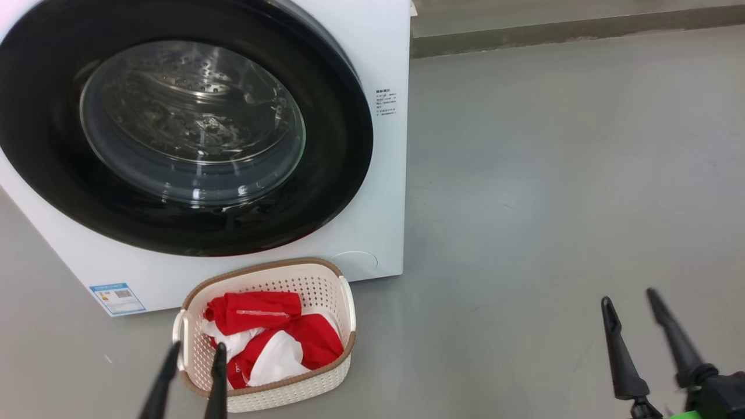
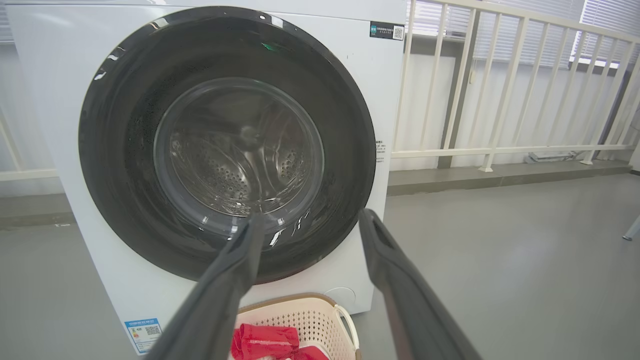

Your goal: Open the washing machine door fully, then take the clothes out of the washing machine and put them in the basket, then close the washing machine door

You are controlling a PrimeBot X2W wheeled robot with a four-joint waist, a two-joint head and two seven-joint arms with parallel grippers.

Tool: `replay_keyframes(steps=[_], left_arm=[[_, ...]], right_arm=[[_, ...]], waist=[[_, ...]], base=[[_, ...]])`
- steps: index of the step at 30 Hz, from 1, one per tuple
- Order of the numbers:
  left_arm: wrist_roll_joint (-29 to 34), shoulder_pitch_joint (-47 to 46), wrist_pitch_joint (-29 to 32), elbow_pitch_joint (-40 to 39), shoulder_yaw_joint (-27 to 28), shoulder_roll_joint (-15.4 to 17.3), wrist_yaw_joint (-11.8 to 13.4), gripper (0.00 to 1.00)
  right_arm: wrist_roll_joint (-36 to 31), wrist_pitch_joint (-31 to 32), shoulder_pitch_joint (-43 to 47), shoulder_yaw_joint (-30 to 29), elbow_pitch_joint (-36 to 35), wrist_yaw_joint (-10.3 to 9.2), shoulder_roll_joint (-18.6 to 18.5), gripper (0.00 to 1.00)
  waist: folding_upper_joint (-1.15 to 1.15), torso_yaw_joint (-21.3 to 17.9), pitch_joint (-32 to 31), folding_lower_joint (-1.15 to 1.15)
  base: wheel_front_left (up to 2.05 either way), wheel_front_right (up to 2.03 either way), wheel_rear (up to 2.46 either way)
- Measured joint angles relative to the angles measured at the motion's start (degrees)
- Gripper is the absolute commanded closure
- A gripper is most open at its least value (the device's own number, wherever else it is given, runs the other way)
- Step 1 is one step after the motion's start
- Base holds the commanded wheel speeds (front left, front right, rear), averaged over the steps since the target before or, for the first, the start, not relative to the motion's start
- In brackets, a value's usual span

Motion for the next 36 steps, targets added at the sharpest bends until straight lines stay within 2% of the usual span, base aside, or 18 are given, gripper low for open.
replay_keyframes(steps=[6,36], left_arm=[[-1.41,0.09,0.88,3.09,-0.36,-0.29,0.00,1.00],[-21.63,-1.36,5.75,6.57,0.49,-0.29,-0.53,1.00]], right_arm=[[1.26,0.27,0.10,0.22,3.13,0.00,0.70,1.00],[22.72,4.50,-1.68,1.49,7.11,0.00,0.03,1.00]], waist=[[0.00,0.11,0.04,0.00],[0.00,1.56,0.73,0.01]], base=[[0.00,0.00,0.00],[0.00,0.00,0.00]])
